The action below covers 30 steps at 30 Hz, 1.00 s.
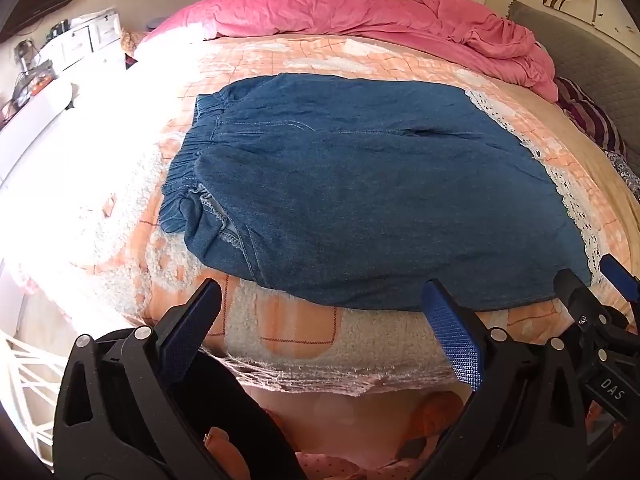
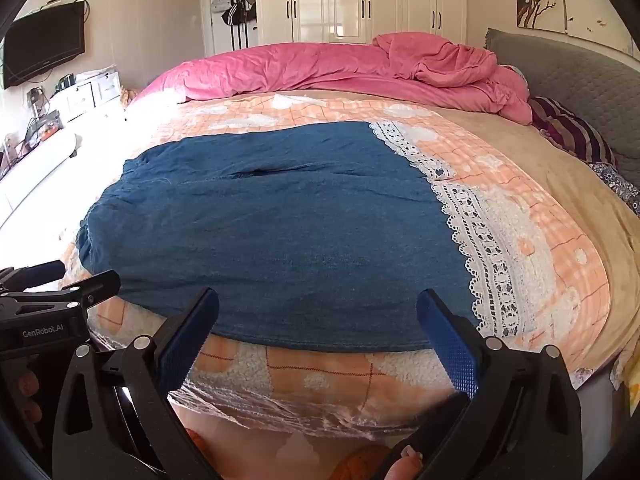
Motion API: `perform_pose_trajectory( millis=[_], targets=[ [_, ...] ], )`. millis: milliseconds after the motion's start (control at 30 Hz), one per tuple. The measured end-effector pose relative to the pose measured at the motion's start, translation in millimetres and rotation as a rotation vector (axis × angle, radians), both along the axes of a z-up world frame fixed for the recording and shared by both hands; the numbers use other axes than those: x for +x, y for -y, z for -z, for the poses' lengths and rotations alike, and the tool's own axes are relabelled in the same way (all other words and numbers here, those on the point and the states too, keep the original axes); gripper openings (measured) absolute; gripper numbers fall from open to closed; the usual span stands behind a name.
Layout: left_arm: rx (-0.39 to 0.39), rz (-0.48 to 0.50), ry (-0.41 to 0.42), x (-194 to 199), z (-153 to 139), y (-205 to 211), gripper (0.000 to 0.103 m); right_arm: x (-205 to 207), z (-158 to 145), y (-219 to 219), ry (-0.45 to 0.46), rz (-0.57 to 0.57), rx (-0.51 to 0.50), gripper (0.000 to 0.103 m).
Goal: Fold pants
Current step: 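Reach both grippers toward the waistband edge of the blue denim garment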
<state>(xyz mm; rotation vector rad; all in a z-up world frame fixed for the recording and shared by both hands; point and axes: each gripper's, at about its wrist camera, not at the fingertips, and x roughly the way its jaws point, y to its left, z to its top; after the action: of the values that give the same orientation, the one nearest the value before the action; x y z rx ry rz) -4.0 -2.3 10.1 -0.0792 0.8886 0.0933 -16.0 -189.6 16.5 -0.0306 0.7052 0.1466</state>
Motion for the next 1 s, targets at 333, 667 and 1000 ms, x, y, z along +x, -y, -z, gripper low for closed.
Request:
perform_pose_trajectory(
  millis=[333, 667, 1000],
  targets=[
    [0.002, 0.0, 0.008, -1.1, -2.0, -0.7, 0.094, -0.7, -0.7, -2.4, 0.005, 0.007, 0.004, 0.099],
    [0.002, -0.002, 0.015, -0.6, -3.2, -1.6, 0.094, -1.9, -3.9, 0.4, 0.008, 0.001, -0.001, 0.099],
    [0.0, -0.008, 0.018, -0.2, -3.7, -5.3, 0.094, 1.1, -3.1, -3.7, -0.011, -0.002, -0.002, 0.099]
  ],
)
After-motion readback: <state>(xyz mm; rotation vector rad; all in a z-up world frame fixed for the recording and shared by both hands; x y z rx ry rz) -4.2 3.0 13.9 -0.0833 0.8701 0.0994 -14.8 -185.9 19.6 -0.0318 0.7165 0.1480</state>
